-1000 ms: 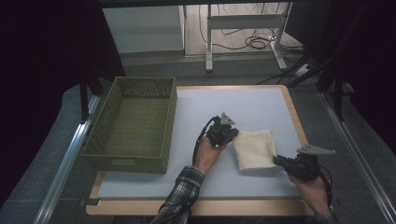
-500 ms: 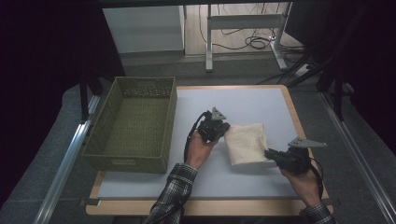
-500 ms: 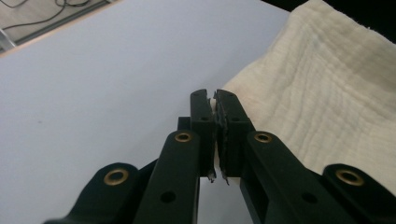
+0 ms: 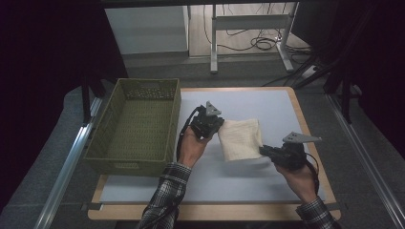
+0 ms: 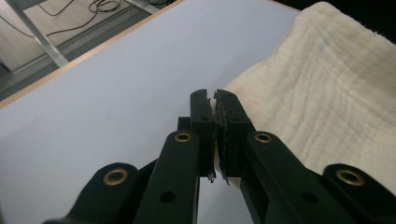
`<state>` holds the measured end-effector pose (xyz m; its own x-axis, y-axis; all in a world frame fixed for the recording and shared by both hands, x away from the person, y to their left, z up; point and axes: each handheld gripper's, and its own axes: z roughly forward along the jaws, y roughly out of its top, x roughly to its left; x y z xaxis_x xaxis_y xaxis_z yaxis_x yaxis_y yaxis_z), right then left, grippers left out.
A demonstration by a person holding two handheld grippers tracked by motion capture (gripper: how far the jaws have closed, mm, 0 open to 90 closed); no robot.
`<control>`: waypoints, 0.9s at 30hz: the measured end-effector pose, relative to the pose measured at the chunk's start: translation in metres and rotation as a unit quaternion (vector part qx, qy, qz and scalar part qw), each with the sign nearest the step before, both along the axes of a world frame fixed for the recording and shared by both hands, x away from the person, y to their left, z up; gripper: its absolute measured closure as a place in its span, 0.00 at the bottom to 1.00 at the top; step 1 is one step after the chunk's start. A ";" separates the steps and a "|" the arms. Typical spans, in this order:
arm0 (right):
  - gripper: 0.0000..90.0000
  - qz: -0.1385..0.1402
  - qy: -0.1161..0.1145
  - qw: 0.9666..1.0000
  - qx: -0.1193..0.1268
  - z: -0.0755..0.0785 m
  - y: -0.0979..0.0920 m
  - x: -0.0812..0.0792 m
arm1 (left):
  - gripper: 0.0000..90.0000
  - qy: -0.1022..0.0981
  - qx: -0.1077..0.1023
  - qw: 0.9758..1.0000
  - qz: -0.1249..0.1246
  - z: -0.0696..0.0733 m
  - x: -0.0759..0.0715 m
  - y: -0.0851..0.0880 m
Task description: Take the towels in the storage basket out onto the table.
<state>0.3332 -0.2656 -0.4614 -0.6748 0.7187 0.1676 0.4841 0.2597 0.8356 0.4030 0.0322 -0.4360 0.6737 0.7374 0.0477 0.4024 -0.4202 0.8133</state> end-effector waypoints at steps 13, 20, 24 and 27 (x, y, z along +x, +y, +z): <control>0.92 0.029 -0.011 1.000 -0.002 0.015 0.044 0.015 | 0.96 0.004 0.040 0.999 0.036 0.021 0.008 0.035; 0.92 0.042 -0.012 0.999 0.003 0.023 0.071 0.026 | 0.96 0.001 0.052 0.997 0.059 0.032 0.012 0.057; 0.92 0.049 -0.014 0.999 0.006 0.030 0.087 0.031 | 0.96 -0.002 0.061 0.996 0.071 0.038 0.013 0.069; 0.92 0.058 -0.018 0.998 0.003 0.036 0.100 0.035 | 0.96 -0.007 0.069 0.994 0.081 0.044 0.014 0.079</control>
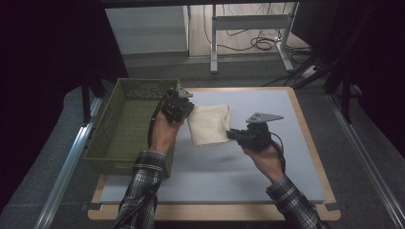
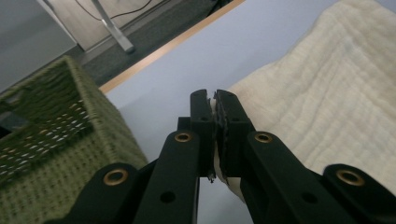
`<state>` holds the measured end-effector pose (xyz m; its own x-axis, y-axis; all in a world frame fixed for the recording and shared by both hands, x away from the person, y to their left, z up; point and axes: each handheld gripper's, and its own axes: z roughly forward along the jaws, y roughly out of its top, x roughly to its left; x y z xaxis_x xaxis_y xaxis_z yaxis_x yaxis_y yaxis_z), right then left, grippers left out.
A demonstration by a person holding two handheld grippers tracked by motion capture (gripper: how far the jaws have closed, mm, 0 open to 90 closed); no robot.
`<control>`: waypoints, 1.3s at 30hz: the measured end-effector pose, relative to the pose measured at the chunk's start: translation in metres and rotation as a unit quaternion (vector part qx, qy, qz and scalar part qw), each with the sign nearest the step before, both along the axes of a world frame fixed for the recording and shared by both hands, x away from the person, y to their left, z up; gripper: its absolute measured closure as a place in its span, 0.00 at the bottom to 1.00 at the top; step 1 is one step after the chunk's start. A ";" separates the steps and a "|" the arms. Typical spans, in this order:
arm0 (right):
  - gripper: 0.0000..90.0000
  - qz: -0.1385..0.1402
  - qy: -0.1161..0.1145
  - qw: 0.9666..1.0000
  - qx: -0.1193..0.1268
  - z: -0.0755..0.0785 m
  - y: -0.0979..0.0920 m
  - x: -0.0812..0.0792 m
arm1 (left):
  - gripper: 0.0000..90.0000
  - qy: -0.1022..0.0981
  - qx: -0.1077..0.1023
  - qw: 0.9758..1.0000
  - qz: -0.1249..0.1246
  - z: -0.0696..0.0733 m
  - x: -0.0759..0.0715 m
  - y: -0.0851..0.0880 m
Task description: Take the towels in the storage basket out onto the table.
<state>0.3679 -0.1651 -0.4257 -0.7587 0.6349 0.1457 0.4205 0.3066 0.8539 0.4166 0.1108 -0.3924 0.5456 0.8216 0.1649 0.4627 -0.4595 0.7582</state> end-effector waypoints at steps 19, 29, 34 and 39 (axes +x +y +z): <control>0.92 0.022 -0.005 1.000 0.018 0.024 0.049 0.012 | 0.96 -0.030 0.026 0.999 0.037 0.034 -0.003 0.041; 0.92 0.037 -0.009 0.999 0.022 0.031 0.077 0.013 | 0.96 -0.037 0.034 0.997 0.059 0.045 -0.009 0.067; 0.92 0.045 -0.008 0.999 0.021 0.029 0.094 0.015 | 0.96 -0.037 0.031 0.996 0.074 0.045 -0.011 0.085; 0.92 0.054 -0.008 0.998 0.022 0.027 0.114 0.017 | 0.96 -0.036 0.033 0.995 0.090 0.044 -0.014 0.103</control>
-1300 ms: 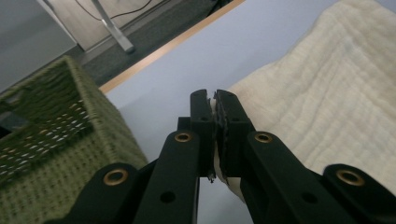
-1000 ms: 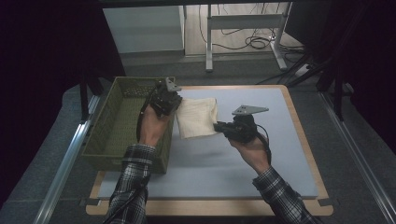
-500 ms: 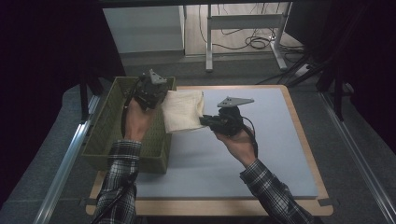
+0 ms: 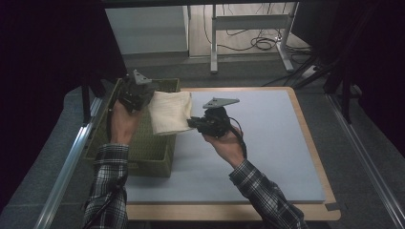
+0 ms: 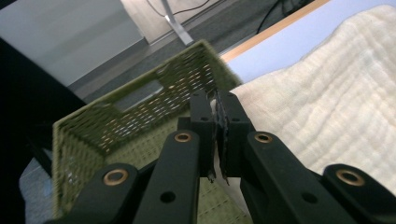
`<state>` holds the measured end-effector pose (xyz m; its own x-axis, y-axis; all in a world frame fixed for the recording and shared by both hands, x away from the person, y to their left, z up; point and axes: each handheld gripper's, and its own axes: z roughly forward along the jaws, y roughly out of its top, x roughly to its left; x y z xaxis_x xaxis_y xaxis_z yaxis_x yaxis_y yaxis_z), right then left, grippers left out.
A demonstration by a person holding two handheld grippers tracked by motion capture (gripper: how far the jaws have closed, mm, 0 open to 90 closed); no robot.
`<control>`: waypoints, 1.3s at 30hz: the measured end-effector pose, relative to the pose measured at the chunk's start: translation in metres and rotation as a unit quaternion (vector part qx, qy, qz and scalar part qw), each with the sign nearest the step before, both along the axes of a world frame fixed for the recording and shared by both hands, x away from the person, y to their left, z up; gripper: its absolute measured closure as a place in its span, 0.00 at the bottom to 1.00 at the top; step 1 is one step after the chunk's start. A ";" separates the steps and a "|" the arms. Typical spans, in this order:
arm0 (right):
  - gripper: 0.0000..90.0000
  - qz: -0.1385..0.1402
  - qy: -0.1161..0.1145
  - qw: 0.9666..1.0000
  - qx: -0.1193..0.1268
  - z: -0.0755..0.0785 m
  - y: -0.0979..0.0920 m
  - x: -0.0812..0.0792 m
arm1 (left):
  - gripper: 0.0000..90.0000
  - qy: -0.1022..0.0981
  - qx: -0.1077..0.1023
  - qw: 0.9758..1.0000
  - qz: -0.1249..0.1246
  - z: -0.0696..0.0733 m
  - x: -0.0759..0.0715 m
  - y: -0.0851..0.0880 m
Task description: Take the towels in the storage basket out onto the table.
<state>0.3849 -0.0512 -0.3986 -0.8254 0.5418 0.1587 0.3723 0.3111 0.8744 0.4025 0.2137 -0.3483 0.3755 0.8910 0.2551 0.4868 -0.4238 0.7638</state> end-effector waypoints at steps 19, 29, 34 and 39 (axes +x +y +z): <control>0.92 0.028 0.010 0.999 -0.011 -0.016 0.072 0.007 | 0.96 0.019 0.011 0.998 0.051 -0.017 -0.002 0.059; 0.92 0.040 0.017 0.999 -0.031 -0.031 0.109 0.011 | 0.96 0.037 0.030 0.997 0.069 -0.031 0.003 0.077; 0.92 0.041 0.017 0.998 -0.046 -0.037 0.127 0.013 | 0.96 0.050 0.043 0.995 0.076 -0.038 0.009 0.086; 0.92 0.043 0.017 0.997 -0.060 -0.041 0.141 0.017 | 0.96 0.060 0.044 0.994 0.080 -0.047 0.014 0.094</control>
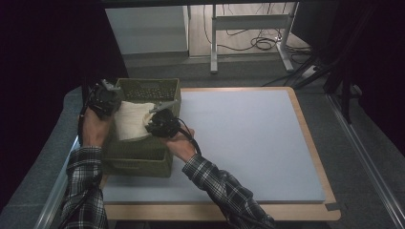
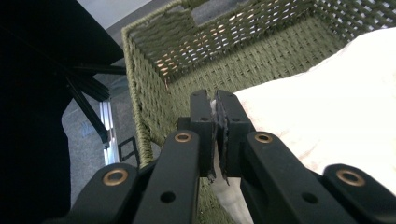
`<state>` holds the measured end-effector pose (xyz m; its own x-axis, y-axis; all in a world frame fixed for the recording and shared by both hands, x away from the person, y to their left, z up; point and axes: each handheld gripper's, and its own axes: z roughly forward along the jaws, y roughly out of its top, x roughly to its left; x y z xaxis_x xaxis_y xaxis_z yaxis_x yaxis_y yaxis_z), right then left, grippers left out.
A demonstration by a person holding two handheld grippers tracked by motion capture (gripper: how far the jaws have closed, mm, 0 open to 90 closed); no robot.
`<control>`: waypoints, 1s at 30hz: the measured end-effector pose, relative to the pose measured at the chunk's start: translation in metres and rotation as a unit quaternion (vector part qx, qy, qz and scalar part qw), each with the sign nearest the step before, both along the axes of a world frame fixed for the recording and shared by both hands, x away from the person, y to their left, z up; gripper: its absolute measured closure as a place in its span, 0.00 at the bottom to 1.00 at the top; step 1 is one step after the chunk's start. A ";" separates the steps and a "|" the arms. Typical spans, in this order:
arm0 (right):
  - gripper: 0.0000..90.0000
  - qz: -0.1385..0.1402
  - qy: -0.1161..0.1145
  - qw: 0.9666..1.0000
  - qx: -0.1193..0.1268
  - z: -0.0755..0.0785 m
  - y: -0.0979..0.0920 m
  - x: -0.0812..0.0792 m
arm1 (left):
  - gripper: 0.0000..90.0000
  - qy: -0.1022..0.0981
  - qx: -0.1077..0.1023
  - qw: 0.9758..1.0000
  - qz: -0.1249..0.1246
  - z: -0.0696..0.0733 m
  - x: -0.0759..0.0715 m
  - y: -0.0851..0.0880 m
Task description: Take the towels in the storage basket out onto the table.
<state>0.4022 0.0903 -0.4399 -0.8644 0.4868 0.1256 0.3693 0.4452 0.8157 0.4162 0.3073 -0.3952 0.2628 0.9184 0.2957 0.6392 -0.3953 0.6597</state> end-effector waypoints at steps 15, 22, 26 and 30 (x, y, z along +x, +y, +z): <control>0.90 0.014 0.003 0.999 -0.044 -0.005 0.022 0.005 | 0.96 0.037 0.022 0.999 -0.008 -0.026 0.022 -0.006; 0.79 0.023 0.007 0.998 -0.054 -0.005 0.023 0.006 | 0.91 0.066 0.032 0.997 -0.012 -0.038 0.031 -0.013; 0.75 0.021 -0.002 0.998 -0.054 -0.003 0.022 0.006 | 0.75 0.086 0.050 0.995 -0.012 -0.047 0.036 -0.017; 0.73 0.017 -0.005 0.999 -0.052 -0.002 0.018 0.007 | 0.71 0.091 0.043 0.995 -0.011 -0.051 0.037 -0.018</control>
